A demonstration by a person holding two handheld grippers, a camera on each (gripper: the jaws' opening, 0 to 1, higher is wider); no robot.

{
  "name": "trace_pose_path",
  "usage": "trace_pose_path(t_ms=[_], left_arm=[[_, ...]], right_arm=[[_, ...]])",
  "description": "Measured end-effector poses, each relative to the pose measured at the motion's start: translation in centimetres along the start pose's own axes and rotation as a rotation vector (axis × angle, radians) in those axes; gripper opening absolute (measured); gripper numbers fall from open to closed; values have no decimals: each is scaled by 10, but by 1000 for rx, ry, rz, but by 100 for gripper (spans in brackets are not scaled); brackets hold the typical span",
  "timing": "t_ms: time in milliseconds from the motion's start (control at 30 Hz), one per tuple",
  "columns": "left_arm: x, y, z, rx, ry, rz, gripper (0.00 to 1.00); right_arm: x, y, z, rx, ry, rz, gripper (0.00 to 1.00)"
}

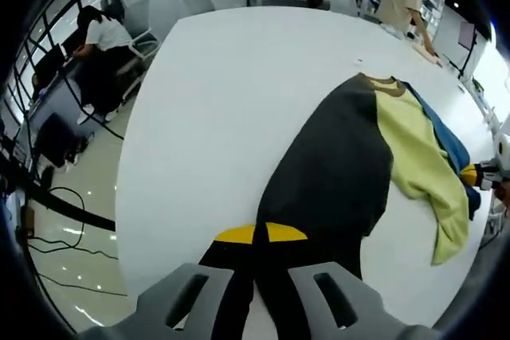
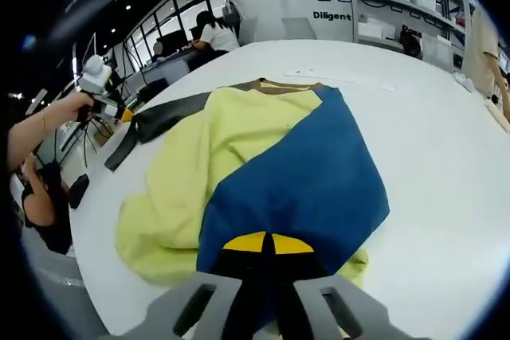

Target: Fold the garment on the visible template until the final outline fits inside the template.

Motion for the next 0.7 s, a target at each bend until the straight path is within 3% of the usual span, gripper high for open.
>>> trace_pose_path(t_ms=[367, 500, 700], left_arm=[[13, -4, 19, 16, -50, 22, 1], [16, -3, 24, 71, -90, 41, 1], [20, -4, 29, 28, -89, 40, 2]], right_arm=[[-3, -3, -4, -22, 7, -11, 0], [-6, -6, -7, -10, 14, -28, 0], [-13, -11, 1, 3, -29, -67, 17]])
Point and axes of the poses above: the point that each gripper's makers call its tool centre point, and the gripper's own axes: x roughly forward along the fingers, z roughly to its left, y roughly out of its underside, the point moved 3 cm from there along -x, roughly backward along the fingers, and after that the axes turned 2 degrees about -z, right-handed, at the moved point
